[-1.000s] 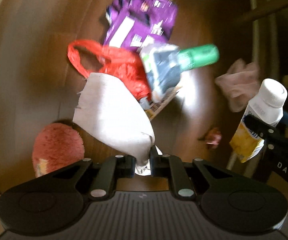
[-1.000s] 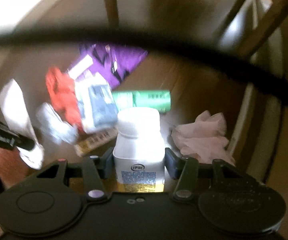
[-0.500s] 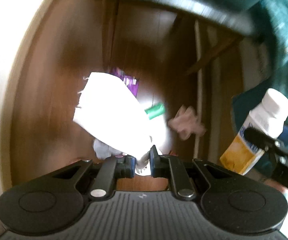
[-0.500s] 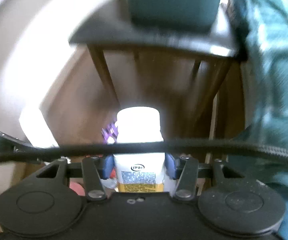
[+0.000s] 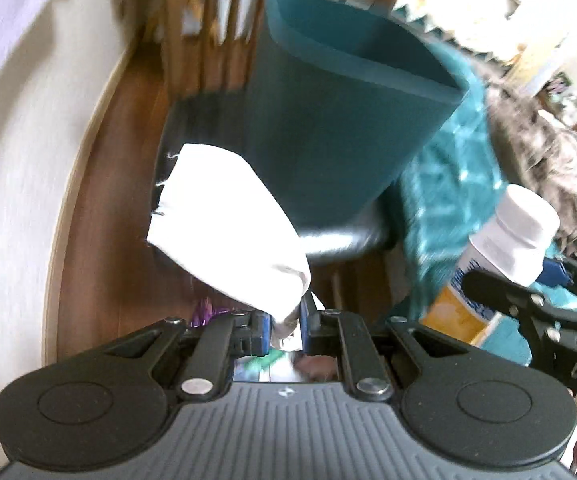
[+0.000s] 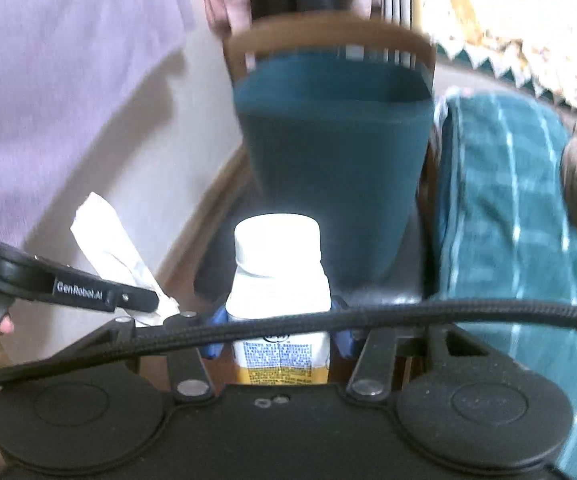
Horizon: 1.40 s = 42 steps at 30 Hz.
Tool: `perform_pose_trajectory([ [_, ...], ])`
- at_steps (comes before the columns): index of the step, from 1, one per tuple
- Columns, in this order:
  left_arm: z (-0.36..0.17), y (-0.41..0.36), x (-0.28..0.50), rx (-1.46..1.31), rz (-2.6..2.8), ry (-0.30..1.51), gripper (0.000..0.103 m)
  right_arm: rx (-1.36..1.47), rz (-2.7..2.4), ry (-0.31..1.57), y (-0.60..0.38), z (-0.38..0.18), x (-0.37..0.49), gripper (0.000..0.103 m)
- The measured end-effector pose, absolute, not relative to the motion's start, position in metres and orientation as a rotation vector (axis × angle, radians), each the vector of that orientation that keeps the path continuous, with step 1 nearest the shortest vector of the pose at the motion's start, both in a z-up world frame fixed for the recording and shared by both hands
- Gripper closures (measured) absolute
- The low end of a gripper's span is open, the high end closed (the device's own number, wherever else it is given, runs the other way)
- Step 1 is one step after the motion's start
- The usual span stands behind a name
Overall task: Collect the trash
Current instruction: 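Lift both tools over the wastebasket and open both to drop the items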
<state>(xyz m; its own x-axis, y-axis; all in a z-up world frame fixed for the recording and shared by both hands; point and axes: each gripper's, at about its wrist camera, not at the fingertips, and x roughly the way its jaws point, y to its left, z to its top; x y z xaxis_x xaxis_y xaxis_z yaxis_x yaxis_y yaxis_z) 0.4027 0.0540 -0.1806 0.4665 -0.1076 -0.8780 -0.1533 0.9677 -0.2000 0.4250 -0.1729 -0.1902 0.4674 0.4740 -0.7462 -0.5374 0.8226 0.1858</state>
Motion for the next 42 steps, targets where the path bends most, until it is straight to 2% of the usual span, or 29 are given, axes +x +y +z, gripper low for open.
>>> perform_pose_trajectory([
  [8, -0.095, 0.049, 0.467, -0.180, -0.020, 0.909, 0.090, -0.111, 0.574, 0.676, -0.167, -0.115, 0.495, 0.052],
  [15, -0.065, 0.038, 0.542, -0.075, 0.003, 0.852, 0.090, -0.085, 0.529, 0.614, -0.160, -0.098, 0.560, 0.052],
  [25, -0.120, 0.038, 0.598, -0.050, 0.042, 1.017, 0.090, -0.159, 0.497, 0.656, -0.140, -0.133, 0.599, 0.052],
  [42, -0.196, 0.029, 0.618, 0.077, 0.072, 1.205, 0.090, -0.210, 0.484, 0.840, -0.117, -0.196, 0.609, 0.052],
])
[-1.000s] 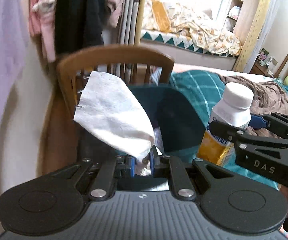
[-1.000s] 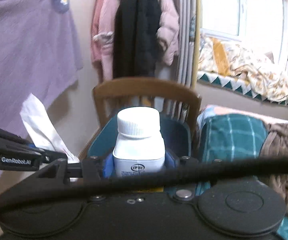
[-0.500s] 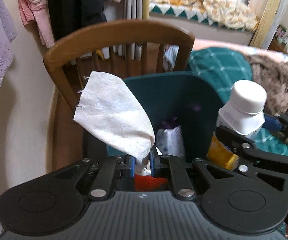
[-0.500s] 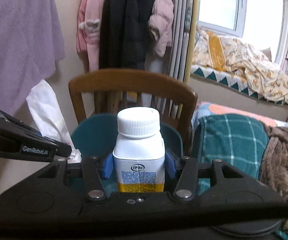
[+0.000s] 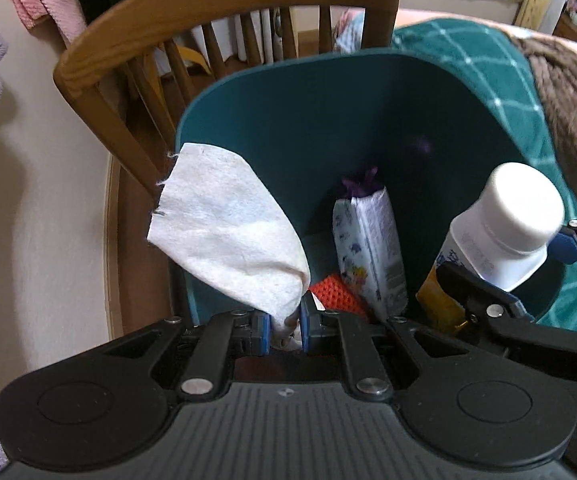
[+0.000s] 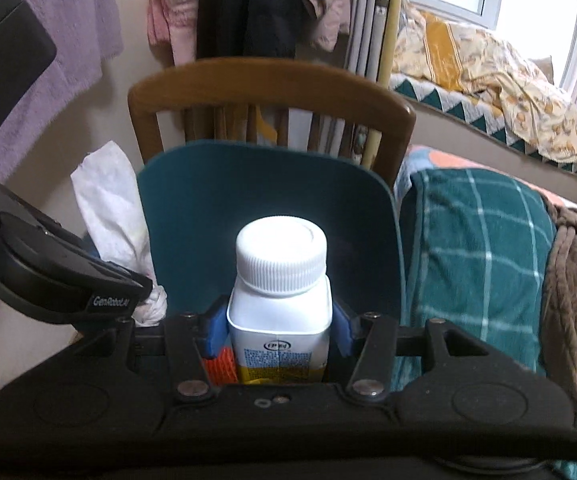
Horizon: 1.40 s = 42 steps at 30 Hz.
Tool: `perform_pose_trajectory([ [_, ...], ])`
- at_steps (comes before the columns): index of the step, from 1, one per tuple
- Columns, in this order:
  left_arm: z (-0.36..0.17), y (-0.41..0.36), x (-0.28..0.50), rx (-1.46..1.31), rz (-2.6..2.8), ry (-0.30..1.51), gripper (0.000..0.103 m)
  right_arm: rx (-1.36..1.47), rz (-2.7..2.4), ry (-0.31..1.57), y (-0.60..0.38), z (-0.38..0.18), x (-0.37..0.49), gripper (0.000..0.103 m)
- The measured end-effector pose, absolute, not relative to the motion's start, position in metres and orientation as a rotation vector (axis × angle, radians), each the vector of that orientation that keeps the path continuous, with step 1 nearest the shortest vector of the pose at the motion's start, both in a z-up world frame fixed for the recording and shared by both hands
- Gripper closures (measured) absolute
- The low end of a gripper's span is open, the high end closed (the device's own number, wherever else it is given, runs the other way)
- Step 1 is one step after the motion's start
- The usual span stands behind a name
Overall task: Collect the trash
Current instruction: 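Lift both tools over the wastebasket and open both to drop the items, then withdraw both tools and lower them toward the floor trash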
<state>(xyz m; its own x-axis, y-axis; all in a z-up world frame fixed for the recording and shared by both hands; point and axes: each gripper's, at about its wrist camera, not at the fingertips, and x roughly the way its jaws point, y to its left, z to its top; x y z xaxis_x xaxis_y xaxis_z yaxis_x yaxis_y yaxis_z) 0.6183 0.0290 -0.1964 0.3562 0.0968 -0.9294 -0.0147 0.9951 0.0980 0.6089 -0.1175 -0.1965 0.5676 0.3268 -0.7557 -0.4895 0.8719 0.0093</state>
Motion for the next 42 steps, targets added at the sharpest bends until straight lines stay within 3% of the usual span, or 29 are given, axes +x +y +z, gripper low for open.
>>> perform_pose_trajectory([
  [8, -0.201, 0.019, 0.619, 0.096, 0.063, 1.214, 0.085, -0.190, 0.477, 0.887, -0.124, -0.205, 0.605, 0.054],
  [12, -0.196, 0.021, 0.615, 0.058, 0.061, 1.204, 0.072, -0.148, 0.472, 0.882, -0.134, -0.197, 0.604, 0.053],
  [19, -0.186, 0.015, 0.602, 0.051, 0.034, 1.168, 0.070, -0.132, 0.487, 0.850, -0.148, -0.176, 0.594, 0.047],
  [20, -0.183, 0.015, 0.599, 0.049, 0.030, 1.162, 0.063, -0.127, 0.492, 0.844, -0.150, -0.172, 0.591, 0.045],
  [21, -0.180, 0.014, 0.596, 0.048, 0.026, 1.151, 0.048, -0.122, 0.494, 0.838, -0.152, -0.168, 0.589, 0.045],
  [23, -0.170, 0.014, 0.588, 0.051, 0.025, 1.113, 0.033, -0.112, 0.503, 0.825, -0.156, -0.160, 0.582, 0.043],
  [32, -0.128, 0.015, 0.550, 0.042, -0.020, 1.022, 0.033, -0.097, 0.539, 0.771, -0.175, -0.128, 0.552, 0.037],
  [42, -0.096, 0.020, 0.494, -0.008, -0.036, 0.963, 0.028, -0.053, 0.568, 0.738, -0.199, -0.100, 0.515, 0.020],
])
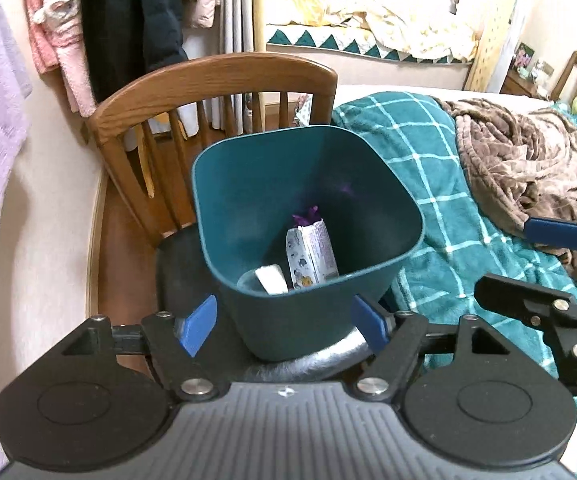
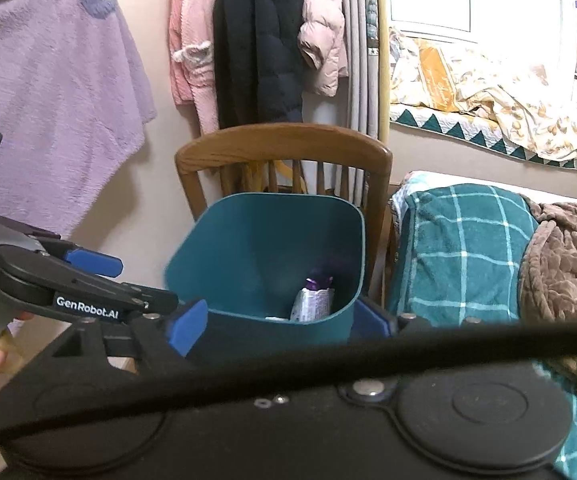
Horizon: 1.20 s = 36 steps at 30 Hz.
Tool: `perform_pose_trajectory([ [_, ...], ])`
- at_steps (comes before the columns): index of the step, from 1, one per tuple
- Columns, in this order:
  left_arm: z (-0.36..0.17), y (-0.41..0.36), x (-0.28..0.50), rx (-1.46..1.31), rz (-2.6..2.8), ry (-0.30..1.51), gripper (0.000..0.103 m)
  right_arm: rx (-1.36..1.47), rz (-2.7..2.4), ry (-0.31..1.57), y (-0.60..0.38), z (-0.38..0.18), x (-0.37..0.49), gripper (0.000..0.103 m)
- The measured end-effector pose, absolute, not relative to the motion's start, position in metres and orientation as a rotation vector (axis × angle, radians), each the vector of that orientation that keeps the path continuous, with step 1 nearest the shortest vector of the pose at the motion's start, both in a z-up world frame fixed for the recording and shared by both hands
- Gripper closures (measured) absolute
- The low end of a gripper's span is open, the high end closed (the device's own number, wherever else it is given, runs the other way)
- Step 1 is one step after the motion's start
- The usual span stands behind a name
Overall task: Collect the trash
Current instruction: 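Withdraw both tools and lower them toward the floor trash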
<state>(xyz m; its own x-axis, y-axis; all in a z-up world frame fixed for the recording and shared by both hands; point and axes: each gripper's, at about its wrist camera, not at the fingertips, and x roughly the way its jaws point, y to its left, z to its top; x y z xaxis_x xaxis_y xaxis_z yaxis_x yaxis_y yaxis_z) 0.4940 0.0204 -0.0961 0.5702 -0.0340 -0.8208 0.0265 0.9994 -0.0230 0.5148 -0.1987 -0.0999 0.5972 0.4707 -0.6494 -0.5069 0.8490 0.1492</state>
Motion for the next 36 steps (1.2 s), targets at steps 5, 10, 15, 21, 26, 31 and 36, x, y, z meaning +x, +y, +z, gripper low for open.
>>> perform_pose_trajectory([
  [5, -0.092, 0.027, 0.464, -0.019, -0.031, 0.950, 0.027, -0.075, 0.589, 0.696, -0.205, -0.095, 0.487, 0.015],
  [10, -0.100, 0.034, 0.434, -0.054, -0.021, 0.957, 0.023, -0.072, 0.602, 0.702, -0.211, -0.103, 0.463, 0.012],
  [15, -0.125, 0.037, 0.408, -0.083, -0.010, 0.999, 0.022, -0.072, 0.598, 0.743, -0.215, -0.123, 0.445, 0.010],
  [21, -0.178, 0.038, 0.385, -0.145, 0.023, 1.106, 0.021, -0.052, 0.572, 0.842, -0.216, -0.166, 0.427, 0.009],
  [26, -0.228, 0.032, 0.371, -0.131, 0.039, 1.180, 0.020, -0.069, 0.557, 0.916, -0.212, -0.211, 0.411, 0.009],
  [31, -0.281, 0.034, 0.358, -0.160, 0.060, 1.252, 0.020, -0.069, 0.536, 1.001, -0.213, -0.266, 0.396, 0.008],
  [36, -0.337, 0.036, 0.347, -0.144, 0.096, 1.290, 0.020, -0.121, 0.542, 1.048, -0.212, -0.326, 0.376, 0.008],
])
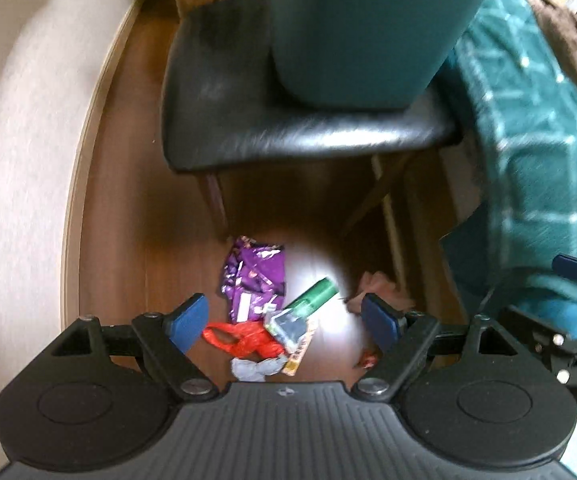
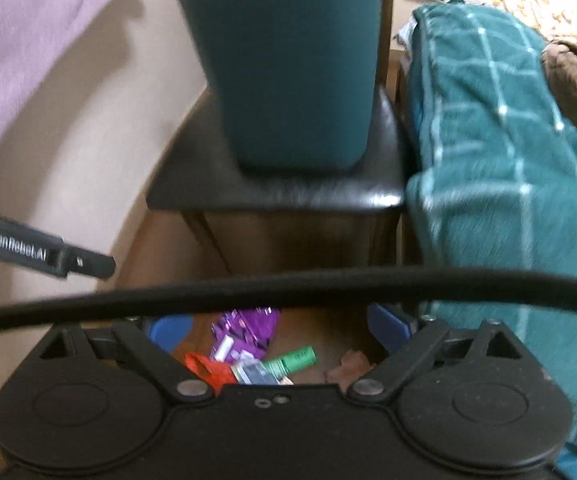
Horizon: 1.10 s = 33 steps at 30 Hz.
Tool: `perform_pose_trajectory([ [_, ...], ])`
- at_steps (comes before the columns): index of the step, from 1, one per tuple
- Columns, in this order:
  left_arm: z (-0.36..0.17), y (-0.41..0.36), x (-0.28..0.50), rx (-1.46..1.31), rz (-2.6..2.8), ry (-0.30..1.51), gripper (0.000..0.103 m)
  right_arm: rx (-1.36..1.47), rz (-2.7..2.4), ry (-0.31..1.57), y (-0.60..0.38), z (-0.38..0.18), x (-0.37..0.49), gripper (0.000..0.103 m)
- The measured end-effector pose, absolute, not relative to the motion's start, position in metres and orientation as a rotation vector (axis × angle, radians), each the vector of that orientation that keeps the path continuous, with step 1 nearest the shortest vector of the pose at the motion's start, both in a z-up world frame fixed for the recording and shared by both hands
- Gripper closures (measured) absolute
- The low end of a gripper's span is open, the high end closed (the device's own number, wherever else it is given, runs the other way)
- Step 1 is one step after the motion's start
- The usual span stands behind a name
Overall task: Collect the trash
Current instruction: 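Withdraw both tools and lower them toward the floor trash, then grasp the small red wrapper with the right tool while the left grasps the clear packet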
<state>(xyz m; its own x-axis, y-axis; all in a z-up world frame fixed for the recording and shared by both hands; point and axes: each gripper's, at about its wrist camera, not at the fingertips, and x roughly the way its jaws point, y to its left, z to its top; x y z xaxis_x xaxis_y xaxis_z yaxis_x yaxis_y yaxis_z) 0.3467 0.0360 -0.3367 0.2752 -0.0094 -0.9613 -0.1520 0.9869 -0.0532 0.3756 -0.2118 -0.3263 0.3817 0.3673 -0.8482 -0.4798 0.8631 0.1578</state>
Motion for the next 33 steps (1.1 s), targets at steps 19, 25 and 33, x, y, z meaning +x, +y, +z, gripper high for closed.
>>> perform_pose_trajectory([
  [19, -0.599, 0.025, 0.316, -0.175, 0.115, 1.521, 0.020, -0.247, 0.527, 1.313, -0.219, -0.593, 0.327, 0.011],
  [25, -0.672, 0.014, 0.333, -0.175, 0.118, 1.521, 0.020, -0.255, 0.495, 1.402, -0.236, -0.690, 0.321, 0.014],
  [33, -0.756, -0.002, 0.352, -0.068, 0.048, 1.520, 0.020, -0.076, 0.342, 1.486, -0.260, -0.792, 0.325, 0.017],
])
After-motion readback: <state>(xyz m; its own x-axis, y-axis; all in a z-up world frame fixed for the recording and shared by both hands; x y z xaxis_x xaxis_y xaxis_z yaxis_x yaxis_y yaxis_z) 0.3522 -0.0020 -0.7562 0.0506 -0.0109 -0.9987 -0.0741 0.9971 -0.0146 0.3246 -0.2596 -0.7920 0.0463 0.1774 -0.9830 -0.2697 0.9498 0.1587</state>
